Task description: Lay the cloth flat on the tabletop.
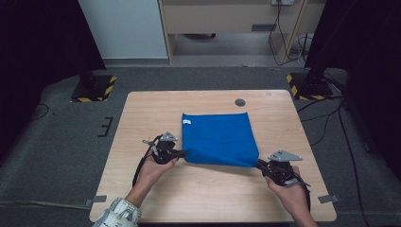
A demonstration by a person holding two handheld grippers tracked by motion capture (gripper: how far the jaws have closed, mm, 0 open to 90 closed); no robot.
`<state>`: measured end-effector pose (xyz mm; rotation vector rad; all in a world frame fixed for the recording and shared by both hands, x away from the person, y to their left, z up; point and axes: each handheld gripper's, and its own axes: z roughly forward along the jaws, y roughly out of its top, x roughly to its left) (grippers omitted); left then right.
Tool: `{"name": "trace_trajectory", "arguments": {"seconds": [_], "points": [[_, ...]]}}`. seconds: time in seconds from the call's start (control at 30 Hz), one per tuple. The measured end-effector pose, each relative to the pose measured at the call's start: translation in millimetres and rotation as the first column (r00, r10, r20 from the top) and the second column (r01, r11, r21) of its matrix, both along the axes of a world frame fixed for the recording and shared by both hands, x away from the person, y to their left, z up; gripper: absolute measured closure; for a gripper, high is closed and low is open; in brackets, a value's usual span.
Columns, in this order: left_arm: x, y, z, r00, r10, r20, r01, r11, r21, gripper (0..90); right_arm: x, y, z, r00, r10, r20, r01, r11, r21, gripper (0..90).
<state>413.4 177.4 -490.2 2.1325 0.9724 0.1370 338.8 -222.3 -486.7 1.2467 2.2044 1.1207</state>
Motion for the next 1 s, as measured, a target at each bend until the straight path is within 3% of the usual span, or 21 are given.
{"name": "trace_trajectory", "arguments": {"seconds": [0.13, 0.23, 0.27, 0.3, 0.33, 0.4, 0.43, 0.53, 0.7, 0.87, 1.0], "points": [[1.4, 4.4, -0.6, 1.0, -0.002, -0.006, 0.002, 1.0, -0.005, 89.0, -7.2, 2.9, 0.2, 0.9999, 0.009, -0.011, -0.009, 1.0, -0.002, 78.8], [4.6, 7.1, -2.7, 0.9999, -0.005, -0.011, 0.004, 1.0, -0.005, 84.7, -10.7, 3.5, 0.7, 1.0, 0.0, -0.008, 0.0, 1.0, -0.016, 59.6], [5.3, 7.8, -3.6, 1.0, 0.001, -0.01, -0.001, 1.0, -0.008, 84.7, -10.7, 3.5, 0.7, 1.0, 0.0, -0.008, 0.0, 1.0, -0.016, 59.6], [5.9, 8.1, -4.3, 0.9999, 0.008, -0.009, -0.008, 0.9999, -0.007, 73.4, -12.4, 2.4, 1.9, 0.9999, -0.011, 0.001, 0.011, 1.0, -0.018, 49.0], [6.2, 8.6, -4.7, 0.9998, 0.016, -0.006, -0.016, 0.9999, -0.005, 73.4, -12.4, 2.4, 1.9, 0.9999, -0.011, 0.001, 0.011, 1.0, -0.018, 49.0], [6.7, 9.7, -5.6, 0.9996, 0.03, 0.0, -0.03, 0.9995, -0.01, 67.2, -13.7, 1.9, 1.9, 0.9997, -0.017, 0.019, 0.018, 0.999, -0.038, 40.0], [6.9, 10.3, -5.8, 0.9989, 0.045, 0.009, -0.045, 0.9989, -0.013, 59.2, -12.7, 3.5, 1.1, 0.9992, -0.018, 0.035, 0.02, 0.999, -0.043, 39.5], [4.8, 11.3, -4.6, 0.9988, 0.046, 0.018, -0.046, 0.9988, -0.018, 56.3, -9.4, 6.6, 0.6, 0.9991, -0.002, 0.041, 0.004, 0.999, -0.049, 41.9], [-9.2, 18.9, -5.2, 0.9982, 0.047, 0.037, -0.047, 0.9989, -0.001, 53.8, -2.4, 21.3, -1.5, 0.9961, 0.067, 0.057, -0.063, 0.996, -0.068, 55.1], [-33.9, 28.9, -10.3, 0.9988, 0.032, 0.038, -0.032, 0.9994, 0.009, 54.3, 4.1, 39.0, -5.4, 0.9872, 0.141, 0.074, -0.136, 0.988, -0.071, 71.1], [-44.4, 28.6, -13.1, 0.9993, 0.005, 0.036, -0.005, 0.9998, 0.018, 54.2, 5.8, 47.4, -7.8, 0.9814, 0.179, 0.069, -0.174, 0.982, -0.077, 77.1]]}}
